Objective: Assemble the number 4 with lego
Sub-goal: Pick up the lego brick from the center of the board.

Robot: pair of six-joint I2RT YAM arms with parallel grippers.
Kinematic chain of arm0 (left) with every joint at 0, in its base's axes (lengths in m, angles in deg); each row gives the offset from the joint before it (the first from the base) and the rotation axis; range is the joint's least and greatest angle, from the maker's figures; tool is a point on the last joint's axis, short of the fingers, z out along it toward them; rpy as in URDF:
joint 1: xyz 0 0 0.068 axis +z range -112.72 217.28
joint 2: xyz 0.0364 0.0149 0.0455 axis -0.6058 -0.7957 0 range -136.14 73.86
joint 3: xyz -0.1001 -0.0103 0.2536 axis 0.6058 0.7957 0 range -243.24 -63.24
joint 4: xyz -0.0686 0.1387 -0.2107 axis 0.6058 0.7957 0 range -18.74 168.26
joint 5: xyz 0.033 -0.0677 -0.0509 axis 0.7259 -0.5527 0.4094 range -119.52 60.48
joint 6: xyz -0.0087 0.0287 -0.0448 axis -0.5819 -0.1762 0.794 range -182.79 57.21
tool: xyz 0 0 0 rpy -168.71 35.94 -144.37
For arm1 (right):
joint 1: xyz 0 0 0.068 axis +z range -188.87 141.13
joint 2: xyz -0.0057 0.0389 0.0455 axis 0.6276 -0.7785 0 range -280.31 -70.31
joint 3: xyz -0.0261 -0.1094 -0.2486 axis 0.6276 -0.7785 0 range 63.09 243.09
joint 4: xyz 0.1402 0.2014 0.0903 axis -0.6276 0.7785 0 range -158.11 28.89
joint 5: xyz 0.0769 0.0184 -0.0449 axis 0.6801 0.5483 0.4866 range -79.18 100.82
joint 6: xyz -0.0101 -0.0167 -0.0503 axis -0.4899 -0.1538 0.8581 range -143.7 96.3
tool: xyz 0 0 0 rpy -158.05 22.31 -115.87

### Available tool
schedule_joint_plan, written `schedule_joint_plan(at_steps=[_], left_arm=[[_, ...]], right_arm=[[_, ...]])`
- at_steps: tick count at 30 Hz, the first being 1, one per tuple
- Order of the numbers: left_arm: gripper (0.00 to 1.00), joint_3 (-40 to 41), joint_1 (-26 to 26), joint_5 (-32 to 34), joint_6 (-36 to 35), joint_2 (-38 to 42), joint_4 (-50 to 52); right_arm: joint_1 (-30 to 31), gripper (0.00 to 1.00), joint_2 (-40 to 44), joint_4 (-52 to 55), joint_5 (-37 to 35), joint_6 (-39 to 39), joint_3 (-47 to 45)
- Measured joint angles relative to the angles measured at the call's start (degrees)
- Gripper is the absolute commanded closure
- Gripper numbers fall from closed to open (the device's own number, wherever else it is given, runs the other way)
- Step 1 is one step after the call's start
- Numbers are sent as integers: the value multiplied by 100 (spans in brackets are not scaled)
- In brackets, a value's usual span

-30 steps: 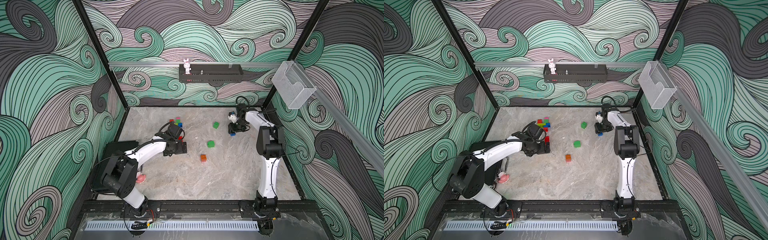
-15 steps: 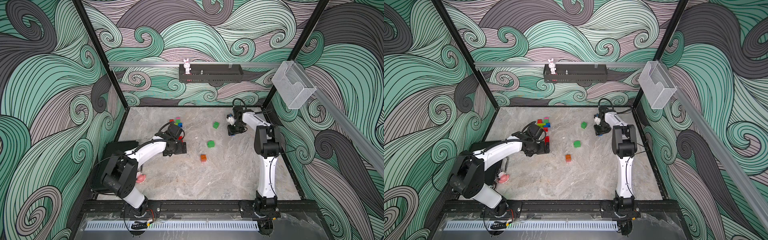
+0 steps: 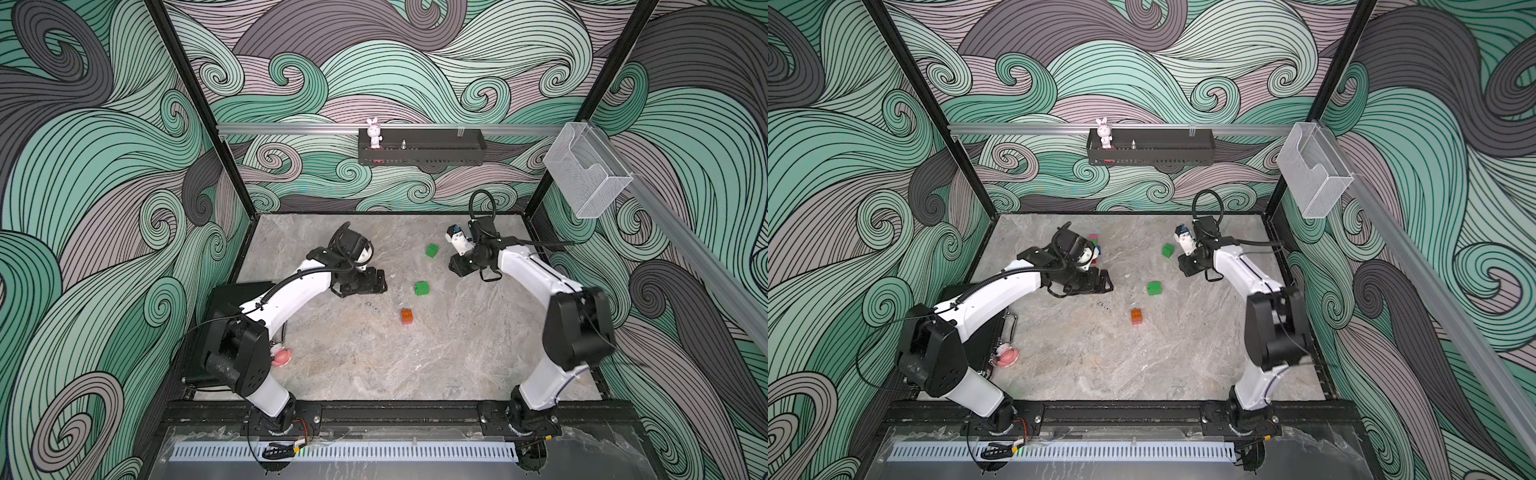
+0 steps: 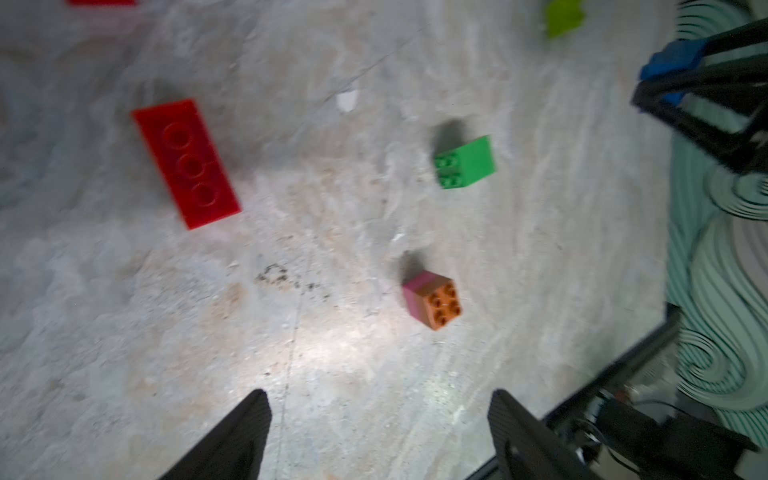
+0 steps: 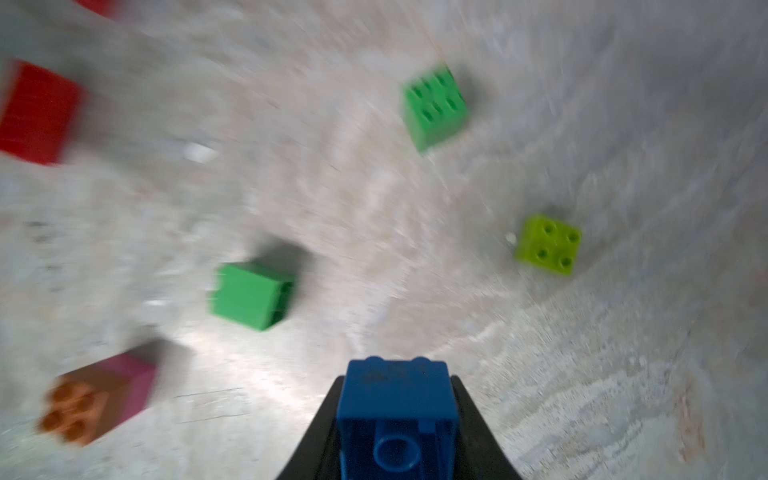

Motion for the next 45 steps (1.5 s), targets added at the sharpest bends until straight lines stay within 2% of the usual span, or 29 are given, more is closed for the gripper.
schedule_joint_plan(at_steps=[4, 9, 17, 24, 31, 36, 38, 41, 42, 43, 44, 45], left_arm=[[17, -555, -68, -855, -153, 0, 74], [22, -798, -188, -1580, -186, 0, 87], [27, -798, -271, -2133, -142, -2, 81], [39, -785, -365, -2264, -142, -33, 74], [64, -741, -356, -2271, -153, -118, 107], [89, -656, -323, -2214, -98, -118, 98], [100, -616, -315, -2212, -96, -118, 96], [100, -608, -334, -2116, -118, -116, 90], [100, -608, -348, -2013, -131, -109, 94], [100, -608, -374, -1832, -149, -105, 109], [100, -603, -389, -1589, -164, -101, 120], [100, -592, -407, -1333, -173, -96, 131]], right_arm=[[901, 71, 1220, -1032, 516, 184, -887], [1639, 72, 1943, -1784, 894, 496, -1759], [2118, 71, 2227, -2181, 979, 866, -2015], [2310, 70, 2055, -2203, 1023, 874, -1740], [2479, 70, 1853, -2251, 953, 726, -1543], [2524, 70, 1825, -2234, 791, 640, -1541], [2551, 61, 1801, -2210, 756, 610, -1541], [2555, 35, 1794, -2214, 728, 505, -1539], [2555, 30, 1805, -2208, 704, 444, -1539], [2557, 20, 1834, -2194, 634, 387, -1539], [2557, 1, 1899, -2194, 546, 326, -1558], [2557, 1, 1993, -2199, 446, 229, -1604]])
